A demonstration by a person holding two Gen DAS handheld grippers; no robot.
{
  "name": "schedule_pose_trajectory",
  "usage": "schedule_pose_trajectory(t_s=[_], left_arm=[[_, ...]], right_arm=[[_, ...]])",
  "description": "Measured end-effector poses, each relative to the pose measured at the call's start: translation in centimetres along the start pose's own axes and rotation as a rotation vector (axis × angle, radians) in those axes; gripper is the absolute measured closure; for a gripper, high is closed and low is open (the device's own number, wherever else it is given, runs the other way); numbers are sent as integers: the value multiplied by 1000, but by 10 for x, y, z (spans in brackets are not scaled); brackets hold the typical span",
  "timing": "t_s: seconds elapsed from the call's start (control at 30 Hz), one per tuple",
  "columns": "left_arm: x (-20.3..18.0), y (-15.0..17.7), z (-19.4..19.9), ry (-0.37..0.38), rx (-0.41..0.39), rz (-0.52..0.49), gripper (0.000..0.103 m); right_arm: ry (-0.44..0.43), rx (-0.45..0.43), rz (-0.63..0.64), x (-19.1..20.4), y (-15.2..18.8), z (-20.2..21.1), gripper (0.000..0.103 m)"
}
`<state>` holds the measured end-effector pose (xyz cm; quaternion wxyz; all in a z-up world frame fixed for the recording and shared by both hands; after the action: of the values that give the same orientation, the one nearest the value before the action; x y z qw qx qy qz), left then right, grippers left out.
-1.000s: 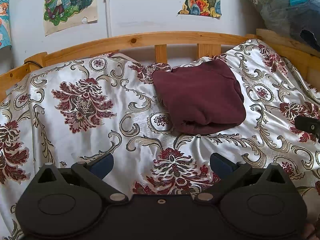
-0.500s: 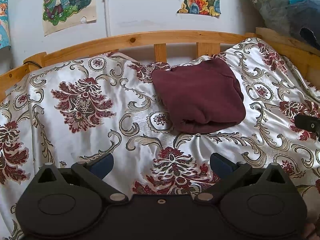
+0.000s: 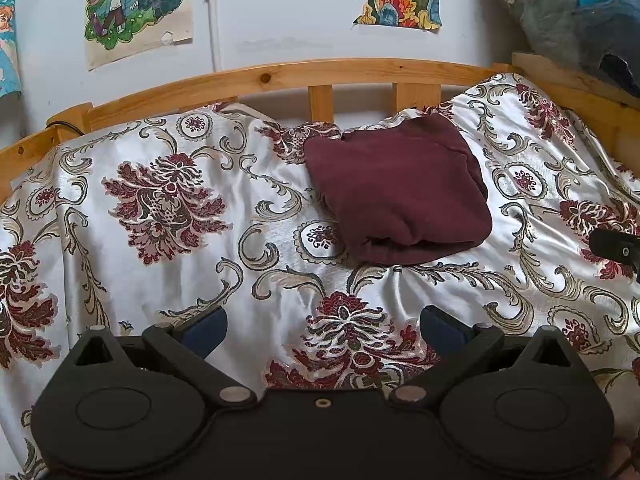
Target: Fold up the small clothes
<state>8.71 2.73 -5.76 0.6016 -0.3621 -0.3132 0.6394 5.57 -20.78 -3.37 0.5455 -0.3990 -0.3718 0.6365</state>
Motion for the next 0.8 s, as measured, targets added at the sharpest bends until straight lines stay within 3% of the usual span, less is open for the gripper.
schedule_pose_trajectory(t_s=[0.8], left_arm=[[1, 2, -2, -1, 16, -4, 1]], right_arm=[[0, 2, -2, 0, 0, 0, 0]])
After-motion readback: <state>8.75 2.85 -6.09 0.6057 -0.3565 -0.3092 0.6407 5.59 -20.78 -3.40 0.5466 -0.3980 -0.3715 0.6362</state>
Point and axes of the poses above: each gripper's, at about its wrist camera, not at the fingertips, and z roughly against the way its jaws point, x to its left, y to its underside, the point moved 3 cm from there along -z, roughly the way its jaws point, and after that the axes turned 9 degrees about z, right-handed, at the moved point
